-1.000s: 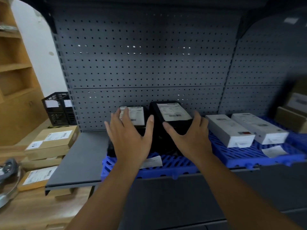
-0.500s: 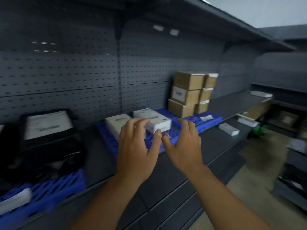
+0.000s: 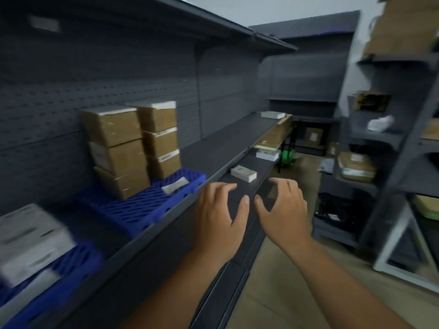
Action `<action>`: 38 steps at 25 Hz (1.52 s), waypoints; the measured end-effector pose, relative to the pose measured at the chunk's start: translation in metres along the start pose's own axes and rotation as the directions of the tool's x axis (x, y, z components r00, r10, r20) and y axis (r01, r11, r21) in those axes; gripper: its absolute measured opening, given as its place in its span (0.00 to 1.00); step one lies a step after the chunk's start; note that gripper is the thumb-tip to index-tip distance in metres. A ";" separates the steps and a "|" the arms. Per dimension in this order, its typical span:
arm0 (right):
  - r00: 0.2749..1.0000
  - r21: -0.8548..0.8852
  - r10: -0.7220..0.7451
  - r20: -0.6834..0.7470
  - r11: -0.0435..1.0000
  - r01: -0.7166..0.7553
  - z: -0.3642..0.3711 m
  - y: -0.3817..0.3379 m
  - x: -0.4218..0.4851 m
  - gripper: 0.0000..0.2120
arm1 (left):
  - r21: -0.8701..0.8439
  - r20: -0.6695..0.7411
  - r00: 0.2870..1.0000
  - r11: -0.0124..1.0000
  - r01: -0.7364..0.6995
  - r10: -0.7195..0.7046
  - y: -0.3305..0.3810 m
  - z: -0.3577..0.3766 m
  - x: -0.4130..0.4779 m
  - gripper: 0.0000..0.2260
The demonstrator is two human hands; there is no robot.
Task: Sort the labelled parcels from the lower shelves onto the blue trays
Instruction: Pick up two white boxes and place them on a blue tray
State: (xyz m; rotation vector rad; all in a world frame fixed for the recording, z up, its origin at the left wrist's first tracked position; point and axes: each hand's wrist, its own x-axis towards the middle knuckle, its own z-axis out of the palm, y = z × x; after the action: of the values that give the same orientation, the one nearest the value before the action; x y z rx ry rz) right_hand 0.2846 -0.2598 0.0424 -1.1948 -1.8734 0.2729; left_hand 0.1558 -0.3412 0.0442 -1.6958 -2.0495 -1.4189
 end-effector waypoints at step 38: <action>0.846 -0.134 0.020 0.532 0.989 0.061 0.336 0.615 0.726 0.23 | 0.382 0.014 0.698 0.649 0.658 -0.716 -0.232 0.745 0.520 0.27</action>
State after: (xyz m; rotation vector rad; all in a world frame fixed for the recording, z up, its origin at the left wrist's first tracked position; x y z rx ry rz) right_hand 0.3002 0.7368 -0.1165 -1.2841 -2.4232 0.5056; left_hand 0.1060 0.5686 -0.1788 -0.9167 -3.0263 -0.9349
